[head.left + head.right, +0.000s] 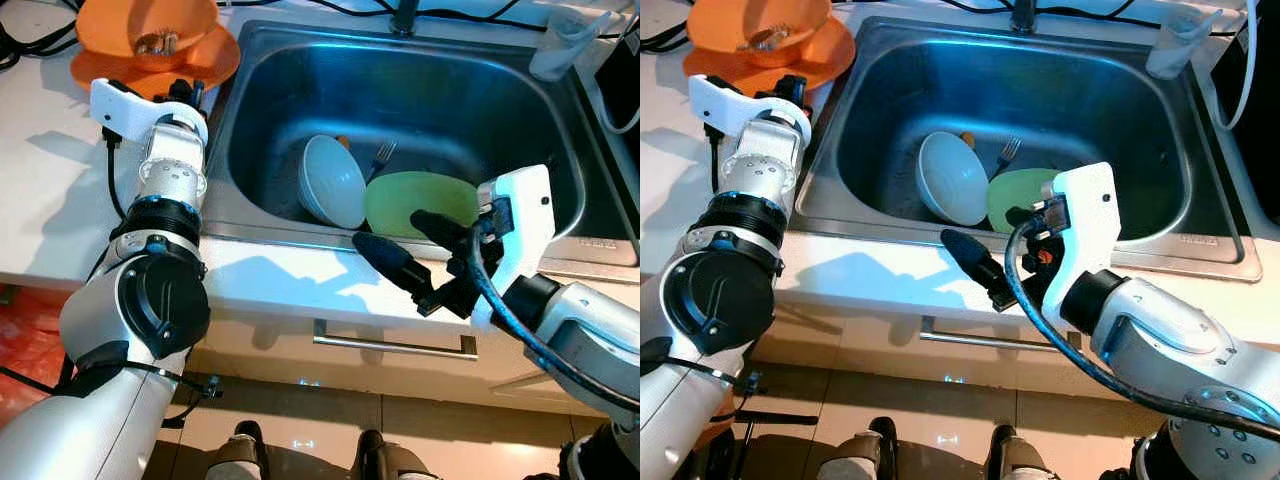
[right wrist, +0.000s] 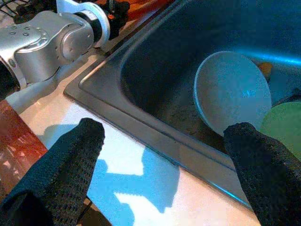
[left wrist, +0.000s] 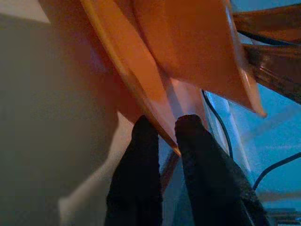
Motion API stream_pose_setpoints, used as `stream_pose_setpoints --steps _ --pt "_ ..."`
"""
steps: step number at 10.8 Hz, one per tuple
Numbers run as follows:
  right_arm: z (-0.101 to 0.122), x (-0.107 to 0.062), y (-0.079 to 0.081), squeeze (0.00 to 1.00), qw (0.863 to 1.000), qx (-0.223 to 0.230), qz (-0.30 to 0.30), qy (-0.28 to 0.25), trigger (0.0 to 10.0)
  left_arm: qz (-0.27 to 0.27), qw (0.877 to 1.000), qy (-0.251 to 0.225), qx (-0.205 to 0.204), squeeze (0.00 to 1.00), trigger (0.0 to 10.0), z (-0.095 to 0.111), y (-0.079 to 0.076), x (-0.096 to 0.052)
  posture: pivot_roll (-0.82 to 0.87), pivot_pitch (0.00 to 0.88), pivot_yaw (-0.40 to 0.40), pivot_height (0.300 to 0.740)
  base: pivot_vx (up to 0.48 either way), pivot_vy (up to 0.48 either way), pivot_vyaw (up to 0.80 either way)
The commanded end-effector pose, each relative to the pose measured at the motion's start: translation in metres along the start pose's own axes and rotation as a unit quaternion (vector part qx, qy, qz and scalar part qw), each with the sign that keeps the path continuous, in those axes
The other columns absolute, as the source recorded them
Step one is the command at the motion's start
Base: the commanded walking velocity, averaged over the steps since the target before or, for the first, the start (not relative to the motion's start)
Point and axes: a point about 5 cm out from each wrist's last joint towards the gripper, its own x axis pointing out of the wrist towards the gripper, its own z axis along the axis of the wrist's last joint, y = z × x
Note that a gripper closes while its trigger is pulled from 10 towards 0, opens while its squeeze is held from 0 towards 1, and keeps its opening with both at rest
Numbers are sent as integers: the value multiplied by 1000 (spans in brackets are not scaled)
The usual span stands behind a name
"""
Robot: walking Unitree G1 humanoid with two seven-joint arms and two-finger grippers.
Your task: Kitchen organization
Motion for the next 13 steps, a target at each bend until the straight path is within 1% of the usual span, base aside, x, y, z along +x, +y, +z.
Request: stream_pose_setpoints --steps 1,4,6,7,10,11,12,13 --pt "1 -3 1 0 1000 -8 -4 -3 10000 110 984 142 -18 0 0 -69 59 -19 -406 328 -54 740 0 0 0" --pt "1 -4 1 0 1000 -8 -4 0 10000 111 983 143 -12 0 0 -70 60 -19 -405 332 -56 740 0 0 0" --pt "1 -4 0 0 1000 -7 -4 0 10000 115 983 144 -11 0 0 -70 64 -20 -400 331 -57 740 0 0 0" --pt "1 -3 -1 0 1000 -7 -5 2 10000 119 982 145 -14 0 0 -70 70 -21 -396 327 -58 740 0 0 0" --pt "2 -2 -2 0 1000 -7 -3 3 10000 120 981 149 -33 0 0 -73 79 -24 -387 322 -65 740 0 0 0" --pt "2 -1 -2 0 1000 -7 -2 4 10000 122 980 149 -45 0 8000 -74 82 -25 -385 319 -68 740 0 0 0" --pt "3 -1 -3 0 1000 -7 -2 5 10000 123 980 147 -55 0 10000 -73 84 -25 -383 318 -70 740 0 0 0" --pt "3 -1 -3 0 1000 -8 -1 5 10000 128 980 136 -73 0 10000 -69 88 -25 -380 315 -72 740 0 0 0"
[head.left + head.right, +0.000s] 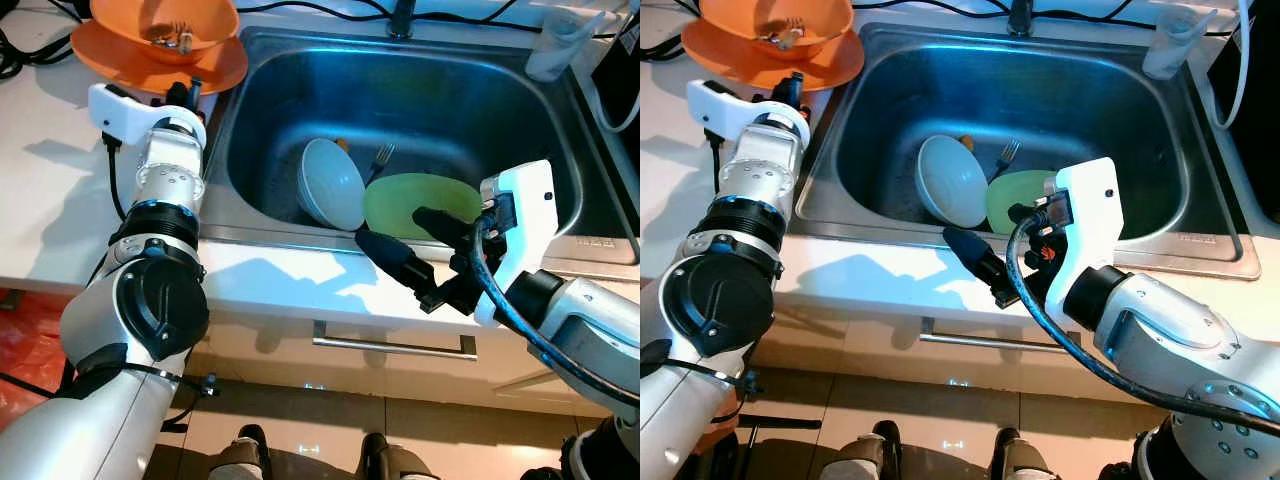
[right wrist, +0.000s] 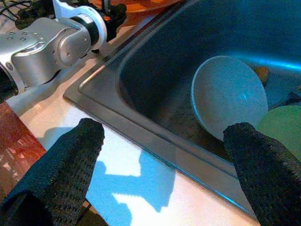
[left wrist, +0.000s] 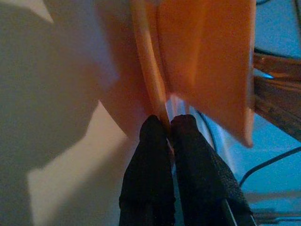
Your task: Kitchen organization
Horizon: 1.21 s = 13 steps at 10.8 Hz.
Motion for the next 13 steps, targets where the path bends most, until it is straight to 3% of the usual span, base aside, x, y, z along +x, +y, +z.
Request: stream_pose_setpoints --steps 1,3,6,11,13 --pt "0 -1 -1 0 1000 -4 -1 3 10000 150 980 124 -48 0 10000 -60 86 -27 -377 314 -72 740 0 0 0" --pt "1 0 -3 0 1000 -4 1 4 10000 153 979 112 -71 0 10000 -52 93 -27 -364 309 -79 740 0 0 0" --pt "3 2 -4 0 1000 -5 9 6 10000 144 979 96 -108 0 10000 -44 89 -23 -350 300 -94 740 0 0 0" --pt "4 7 -4 0 1000 -5 22 7 10000 132 979 106 -116 0 10000 -44 86 -23 -312 283 -95 740 0 0 0" --pt "4 9 -4 0 1000 -5 28 6 10000 134 979 104 -110 0 10000 -38 92 -23 -294 276 -96 740 0 0 0"
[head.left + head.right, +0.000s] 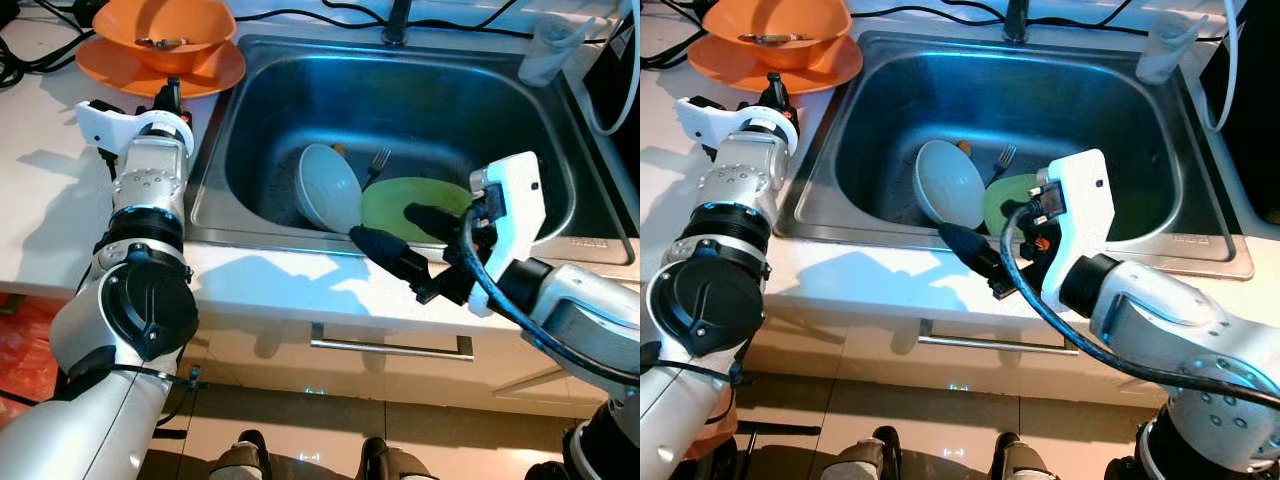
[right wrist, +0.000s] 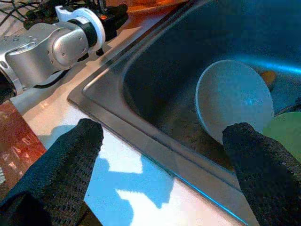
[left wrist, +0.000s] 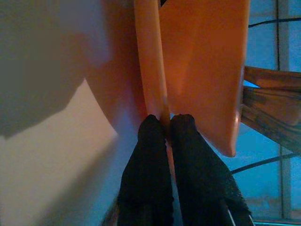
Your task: Kitchen organization
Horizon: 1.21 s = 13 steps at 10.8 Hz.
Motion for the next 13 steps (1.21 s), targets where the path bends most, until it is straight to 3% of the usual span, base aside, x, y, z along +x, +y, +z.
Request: stream_pose_setpoints --steps 1,8,13 --pt "2 0 1 0 1000 -8 6 -2 10000 151 985 77 -32 0 10000 -35 91 -24 -289 274 -97 740 0 0 0" --pt "-1 6 1 0 1000 -6 22 0 10000 149 984 98 -15 0 10000 -38 96 -28 -242 262 -107 740 0 0 0" --pt "-2 12 0 0 999 -2 39 3 10000 148 985 93 5 0 10000 -22 106 -38 -193 256 -131 740 0 0 0"
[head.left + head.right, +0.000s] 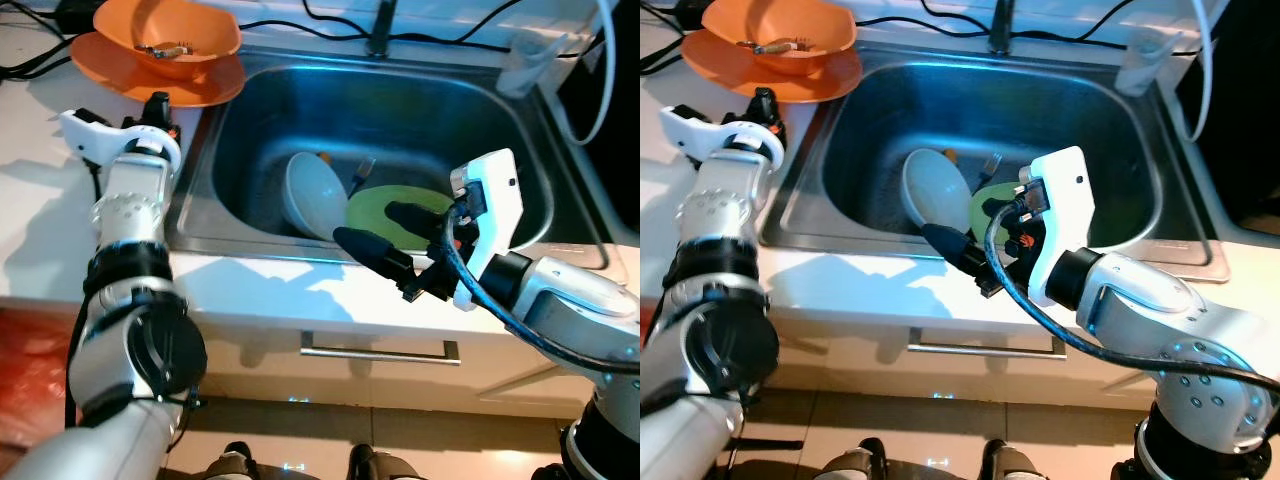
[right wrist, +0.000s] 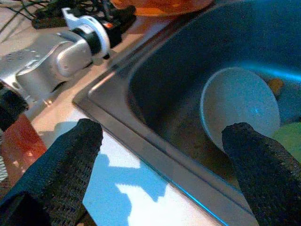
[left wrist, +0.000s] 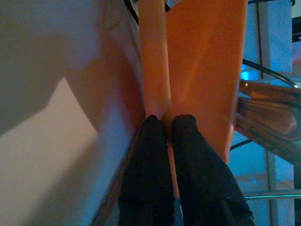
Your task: Kitchen organization
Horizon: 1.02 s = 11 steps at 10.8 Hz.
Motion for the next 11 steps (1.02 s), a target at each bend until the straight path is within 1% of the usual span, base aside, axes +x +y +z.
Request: stream_pose_setpoints --steps 1,4,6,7,8,9,10,11 --pt "0 0 1 0 1000 -5 3 1 10000 181 980 81 -34 0 10000 -40 93 -30 -186 256 -136 740 0 0 0" --pt "-2 1 0 0 1000 -6 7 1 10000 200 978 56 -35 0 10000 -33 100 -38 -179 257 -141 740 0 0 0" --pt "-2 0 -1 0 1000 -8 5 1 10000 217 974 51 -47 0 10000 -38 107 -42 -190 257 -141 740 0 0 0" --pt "-1 0 -1 0 1000 -8 4 1 10000 216 974 51 -55 0 10000 -40 109 -43 -190 257 -141 740 0 0 0" --pt "-2 -1 -2 0 1000 -9 3 1 10000 211 974 51 -66 0 10000 -45 106 -41 -190 257 -142 740 0 0 0" --pt "-2 -1 -2 0 1000 -9 3 1 10000 194 976 31 -96 0 10000 -44 98 -37 -189 257 -142 740 0 0 0" --pt "-2 0 -2 0 1000 -9 3 2 10000 180 978 22 -101 0 10000 -40 90 -35 -189 257 -142 740 0 0 0" --pt "-3 -1 -3 0 1000 -8 4 2 10000 172 979 17 -104 0 10000 -36 86 -35 -180 255 -145 740 0 0 0"
